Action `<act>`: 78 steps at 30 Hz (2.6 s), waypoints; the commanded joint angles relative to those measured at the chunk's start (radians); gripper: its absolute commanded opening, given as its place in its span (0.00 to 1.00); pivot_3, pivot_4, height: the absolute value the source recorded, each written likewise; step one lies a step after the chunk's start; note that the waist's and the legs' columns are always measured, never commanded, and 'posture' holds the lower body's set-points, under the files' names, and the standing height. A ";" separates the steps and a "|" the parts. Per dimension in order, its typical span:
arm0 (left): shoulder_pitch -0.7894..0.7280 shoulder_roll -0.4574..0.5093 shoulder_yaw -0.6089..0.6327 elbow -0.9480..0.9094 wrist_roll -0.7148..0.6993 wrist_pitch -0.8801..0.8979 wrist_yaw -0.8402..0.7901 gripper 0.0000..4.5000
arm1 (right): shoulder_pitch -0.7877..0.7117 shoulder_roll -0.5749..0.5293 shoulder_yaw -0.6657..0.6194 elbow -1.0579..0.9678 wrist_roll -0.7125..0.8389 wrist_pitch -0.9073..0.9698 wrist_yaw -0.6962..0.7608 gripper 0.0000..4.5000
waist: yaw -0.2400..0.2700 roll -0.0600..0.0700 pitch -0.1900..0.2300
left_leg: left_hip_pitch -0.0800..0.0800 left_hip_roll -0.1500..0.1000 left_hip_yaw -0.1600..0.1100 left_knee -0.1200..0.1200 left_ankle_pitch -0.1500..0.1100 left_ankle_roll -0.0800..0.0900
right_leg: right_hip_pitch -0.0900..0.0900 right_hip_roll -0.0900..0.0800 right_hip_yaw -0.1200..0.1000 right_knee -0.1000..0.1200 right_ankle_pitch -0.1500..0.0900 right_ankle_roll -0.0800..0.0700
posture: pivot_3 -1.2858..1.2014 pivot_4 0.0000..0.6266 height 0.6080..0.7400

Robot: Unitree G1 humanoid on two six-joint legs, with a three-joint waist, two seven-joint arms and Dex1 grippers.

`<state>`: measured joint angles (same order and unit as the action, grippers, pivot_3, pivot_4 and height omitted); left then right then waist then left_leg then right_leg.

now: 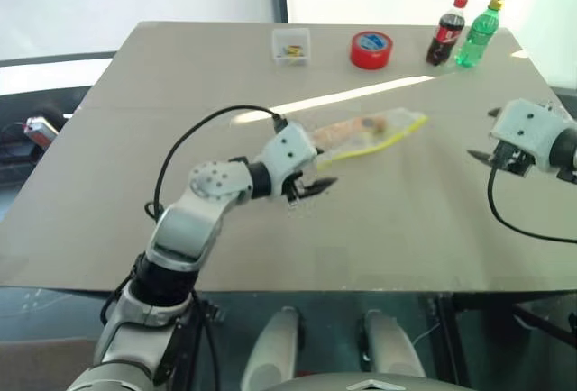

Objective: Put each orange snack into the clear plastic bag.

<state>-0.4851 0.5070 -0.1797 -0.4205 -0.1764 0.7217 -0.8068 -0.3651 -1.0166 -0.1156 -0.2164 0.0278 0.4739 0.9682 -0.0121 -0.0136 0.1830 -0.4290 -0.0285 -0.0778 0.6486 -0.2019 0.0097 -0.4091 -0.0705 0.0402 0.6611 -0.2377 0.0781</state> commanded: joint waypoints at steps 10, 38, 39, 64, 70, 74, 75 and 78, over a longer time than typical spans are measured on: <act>0.295 0.107 0.521 -0.259 -0.474 0.314 0.007 0.70 | 0.207 0.042 -0.310 -0.118 0.439 0.318 0.133 0.83 | -0.002 0.000 0.000 | 0.011 0.005 0.002 -0.001 0.000 0.000 | 0.009 0.001 0.000 0.000 -0.001 -0.001 | 0.52 0.24 1.00; 0.316 0.223 0.514 -0.099 -0.564 0.167 0.061 0.70 | -0.340 0.268 0.225 0.572 -0.027 -0.512 -0.059 0.83 | 0.008 0.000 0.000 | 0.013 0.002 0.002 -0.010 -0.001 0.001 | 0.011 -0.001 0.000 -0.010 0.000 -0.001 | 0.52 0.24 1.00; 0.316 0.217 0.508 -0.097 -0.563 0.160 0.065 0.70 | -0.348 0.255 0.245 0.602 -0.065 -0.588 -0.065 0.83 | 0.008 0.000 0.000 | 0.013 0.000 0.002 -0.011 -0.001 0.001 | 0.011 -0.001 0.000 -0.012 0.000 -0.001 | 0.52 0.24 1.00; 0.303 0.237 0.438 -0.050 -0.545 0.089 0.058 0.70 | -0.494 0.301 0.344 0.967 -0.370 -1.148 -0.323 0.83 | -0.029 0.000 0.000 | 0.015 0.003 0.003 -0.015 -0.001 0.001 | 0.010 0.000 0.003 -0.014 0.000 -0.001 | 0.52 0.24 1.00; 0.303 0.231 0.423 -0.053 -0.541 0.080 0.062 0.71 | -0.518 0.310 0.342 1.013 -0.385 -1.189 -0.366 0.57 | -0.026 0.000 0.000 | 0.014 0.003 0.003 -0.015 -0.001 0.001 | 0.011 0.000 0.002 -0.014 0.000 -0.001 | 0.52 0.24 1.00; 0.305 0.233 0.415 -0.046 -0.534 0.068 0.060 0.71 | -0.505 0.309 0.334 0.993 -0.367 -1.193 -0.354 0.09 | -0.029 0.000 0.000 | 0.015 0.003 0.002 -0.015 -0.001 0.001 | 0.011 0.000 0.002 -0.014 0.000 -0.001 | 0.52 0.24 1.00; 0.305 0.233 0.412 -0.045 -0.532 0.066 0.060 0.71 | -0.501 0.308 0.334 0.989 -0.366 -1.193 -0.353 0.02 | -0.030 0.000 0.000 | 0.015 0.003 0.002 -0.015 -0.001 0.001 | 0.011 0.000 0.002 -0.014 0.000 -0.001 | 0.52 0.24 1.00; 0.302 0.229 0.407 -0.044 -0.532 0.065 0.061 0.71 | -0.488 0.304 0.329 0.967 -0.356 -1.185 -0.348 0.02 | -0.029 0.000 0.000 | 0.015 0.003 0.002 -0.015 -0.001 0.001 | 0.011 0.000 0.002 -0.014 0.000 -0.001 | 0.52 0.24 1.00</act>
<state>-0.1732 0.7285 0.2252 -0.4570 -0.7088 0.8060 -0.7397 -0.8495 -0.6993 0.2348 0.7957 -0.3542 -0.7044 0.6229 -0.0414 -0.0136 0.1830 -0.4143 -0.0256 -0.0754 0.6336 -0.2029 0.0105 -0.3984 -0.0703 0.0425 0.6472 -0.2376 0.0770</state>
